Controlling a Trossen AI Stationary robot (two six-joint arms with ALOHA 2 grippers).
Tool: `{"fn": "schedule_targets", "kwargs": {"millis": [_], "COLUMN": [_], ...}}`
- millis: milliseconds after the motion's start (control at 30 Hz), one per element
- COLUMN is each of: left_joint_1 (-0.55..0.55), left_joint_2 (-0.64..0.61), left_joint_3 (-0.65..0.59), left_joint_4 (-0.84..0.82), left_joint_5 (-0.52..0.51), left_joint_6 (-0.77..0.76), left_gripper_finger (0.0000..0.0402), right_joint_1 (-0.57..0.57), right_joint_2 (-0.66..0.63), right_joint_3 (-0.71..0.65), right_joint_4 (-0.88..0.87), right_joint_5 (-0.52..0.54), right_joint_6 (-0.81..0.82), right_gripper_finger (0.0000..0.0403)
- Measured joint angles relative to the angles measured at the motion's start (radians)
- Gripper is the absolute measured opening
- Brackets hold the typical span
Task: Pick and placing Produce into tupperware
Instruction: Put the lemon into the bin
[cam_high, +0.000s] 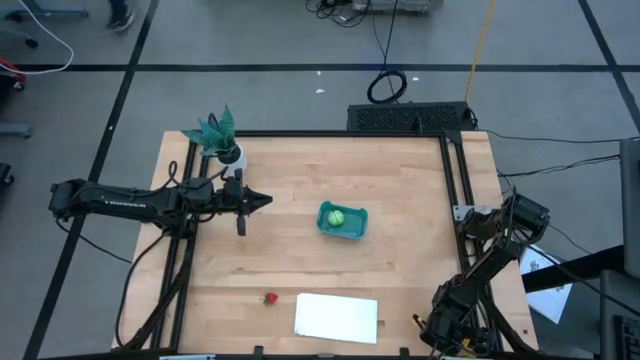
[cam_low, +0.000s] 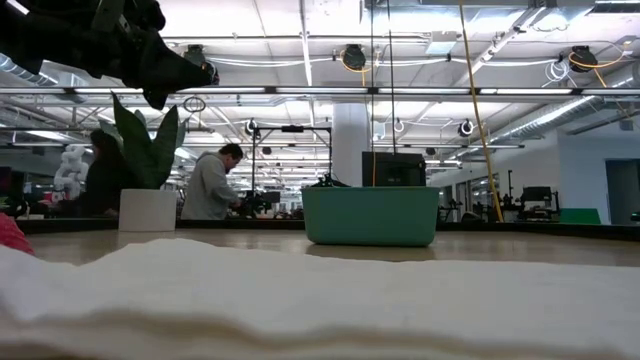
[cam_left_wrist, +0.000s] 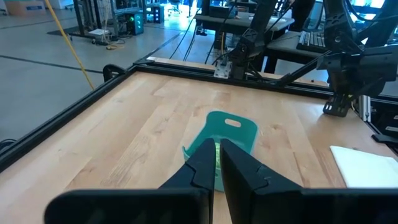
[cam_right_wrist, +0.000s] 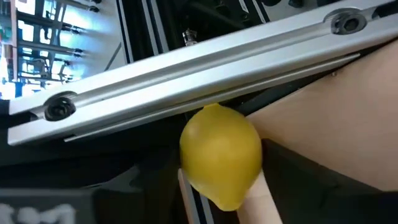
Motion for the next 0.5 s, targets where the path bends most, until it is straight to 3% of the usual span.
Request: {"fn": "schedule_targets", "kwargs": {"millis": [133, 500], "left_joint_1": [0.0, 0.0], "left_joint_2": [0.0, 0.0], "left_joint_3": [0.0, 0.0], "left_joint_4": [0.0, 0.0], "left_joint_5": [0.0, 0.0], "left_joint_6": [0.0, -0.003], "left_gripper_finger": [0.0026, 0.0026], "right_joint_1": [-0.001, -0.004], "right_joint_2": [0.0, -0.001], "right_joint_3": [-0.001, -0.001], "right_joint_4": [0.0, -0.011], "right_joint_5": [0.0, 0.001], "right_joint_6": [-0.003, 0.027], "right_gripper_finger": [0.0182, 0.0181]}}
